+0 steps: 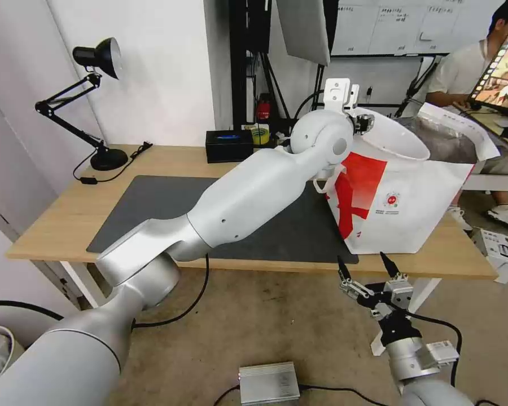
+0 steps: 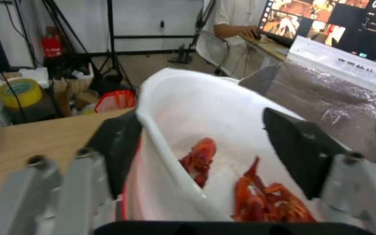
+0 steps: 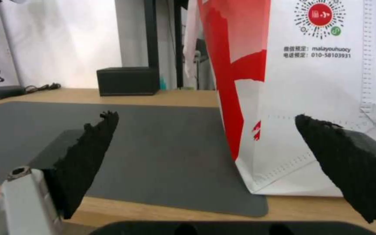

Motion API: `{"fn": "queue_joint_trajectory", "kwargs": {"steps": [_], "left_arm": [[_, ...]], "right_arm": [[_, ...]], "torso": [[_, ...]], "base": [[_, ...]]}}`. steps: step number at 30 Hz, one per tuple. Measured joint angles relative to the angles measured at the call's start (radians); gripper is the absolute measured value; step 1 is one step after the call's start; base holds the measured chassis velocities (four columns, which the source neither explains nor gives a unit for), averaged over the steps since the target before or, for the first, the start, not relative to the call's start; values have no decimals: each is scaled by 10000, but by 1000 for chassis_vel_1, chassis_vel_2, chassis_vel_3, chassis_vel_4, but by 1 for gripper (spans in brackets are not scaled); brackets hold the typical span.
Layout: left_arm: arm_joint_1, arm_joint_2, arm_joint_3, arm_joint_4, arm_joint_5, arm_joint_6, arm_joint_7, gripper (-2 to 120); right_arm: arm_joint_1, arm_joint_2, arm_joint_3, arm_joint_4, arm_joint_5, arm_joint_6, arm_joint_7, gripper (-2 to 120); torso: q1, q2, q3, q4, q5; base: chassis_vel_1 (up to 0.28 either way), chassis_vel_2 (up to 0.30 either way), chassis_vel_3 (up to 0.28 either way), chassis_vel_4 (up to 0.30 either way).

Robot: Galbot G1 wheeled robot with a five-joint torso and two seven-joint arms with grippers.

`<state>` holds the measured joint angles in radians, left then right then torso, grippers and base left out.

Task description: Pick up the trash from the table and place it into the takeout bag.

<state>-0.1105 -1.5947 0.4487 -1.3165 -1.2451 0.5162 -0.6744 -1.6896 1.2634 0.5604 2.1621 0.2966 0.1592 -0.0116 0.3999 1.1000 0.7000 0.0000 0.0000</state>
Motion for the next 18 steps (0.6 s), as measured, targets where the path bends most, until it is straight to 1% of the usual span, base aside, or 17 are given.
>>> {"fn": "queue_joint_trajectory", "kwargs": {"steps": [2, 3, 6, 18], "left_arm": [[9, 0, 23, -37, 0, -26, 3, 93], [9, 0, 23, -37, 0, -26, 3, 93], [2, -3, 36, -75, 0, -62, 21, 99], [84, -3, 154, -172, 27, -189, 57, 100]], "right_arm": [[0, 0, 1, 0, 0, 0, 0, 100], [0, 0, 1, 0, 0, 0, 0, 100], [0, 0, 0, 0, 0, 1, 0, 100], [0, 0, 1, 0, 0, 0, -1, 100]], "torso": [[0, 0, 0, 0, 0], [0, 0, 0, 0, 0], [0, 0, 0, 0, 0], [1, 0, 0, 0, 0]], "base": [[0, 0, 0, 0], [0, 0, 0, 0], [0, 0, 0, 0], [0, 0, 0, 0]]}}
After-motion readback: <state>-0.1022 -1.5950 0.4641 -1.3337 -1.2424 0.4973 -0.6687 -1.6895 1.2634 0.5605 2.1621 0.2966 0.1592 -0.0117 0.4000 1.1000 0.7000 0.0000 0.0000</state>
